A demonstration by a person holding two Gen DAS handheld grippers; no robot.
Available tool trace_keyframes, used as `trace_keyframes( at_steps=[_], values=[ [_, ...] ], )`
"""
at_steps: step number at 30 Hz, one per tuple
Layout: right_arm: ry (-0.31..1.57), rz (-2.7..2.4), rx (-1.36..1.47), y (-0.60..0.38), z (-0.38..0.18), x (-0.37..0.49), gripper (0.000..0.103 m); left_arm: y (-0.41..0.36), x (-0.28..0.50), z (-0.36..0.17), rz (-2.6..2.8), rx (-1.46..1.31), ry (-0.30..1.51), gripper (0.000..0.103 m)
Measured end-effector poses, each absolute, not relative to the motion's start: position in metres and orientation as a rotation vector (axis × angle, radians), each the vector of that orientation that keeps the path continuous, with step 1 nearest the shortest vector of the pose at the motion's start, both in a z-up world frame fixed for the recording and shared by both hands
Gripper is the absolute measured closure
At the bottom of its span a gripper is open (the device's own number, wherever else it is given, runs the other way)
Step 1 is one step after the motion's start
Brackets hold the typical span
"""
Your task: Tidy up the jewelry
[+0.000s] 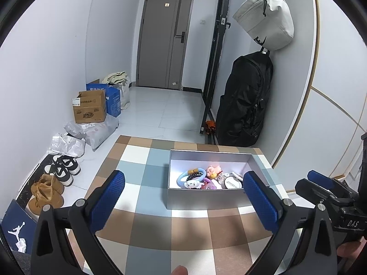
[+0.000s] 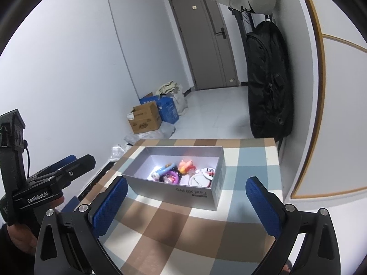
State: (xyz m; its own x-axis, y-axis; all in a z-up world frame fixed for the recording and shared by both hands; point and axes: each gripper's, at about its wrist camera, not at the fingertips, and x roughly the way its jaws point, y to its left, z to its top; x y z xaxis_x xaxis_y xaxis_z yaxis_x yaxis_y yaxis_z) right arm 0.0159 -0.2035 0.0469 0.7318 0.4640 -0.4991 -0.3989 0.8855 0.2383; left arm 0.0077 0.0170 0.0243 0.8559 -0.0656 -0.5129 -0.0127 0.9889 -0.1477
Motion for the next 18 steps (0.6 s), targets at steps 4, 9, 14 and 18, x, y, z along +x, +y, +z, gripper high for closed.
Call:
trace_keyframes(
  at_steps=[4,9,14,18],
  values=[
    [0.584,0.47,0.125,-0.2048,0.0462,0.0166,0.0,0.017,0.0083,0.024,-0.036,-0.153,0.554,0.003],
    [0.592,0.469,0.121,-0.2037,0.0453,0.0173,0.0,0.0171,0.0089,0.0244,-0.032,-0.158,0.553,0.003],
    [0.588,0.464,0.119,-0.2037,0.0459,0.0178,0.0,0.0183,0.01,0.0246,-0.028,-0.168,0.555,0.003],
    [0.59,0.465,0.12,-0.2036,0.0452,0.0182,0.0,0.0199,0.0097,0.0251,-0.021,-0.17,0.552,0.003]
  ],
)
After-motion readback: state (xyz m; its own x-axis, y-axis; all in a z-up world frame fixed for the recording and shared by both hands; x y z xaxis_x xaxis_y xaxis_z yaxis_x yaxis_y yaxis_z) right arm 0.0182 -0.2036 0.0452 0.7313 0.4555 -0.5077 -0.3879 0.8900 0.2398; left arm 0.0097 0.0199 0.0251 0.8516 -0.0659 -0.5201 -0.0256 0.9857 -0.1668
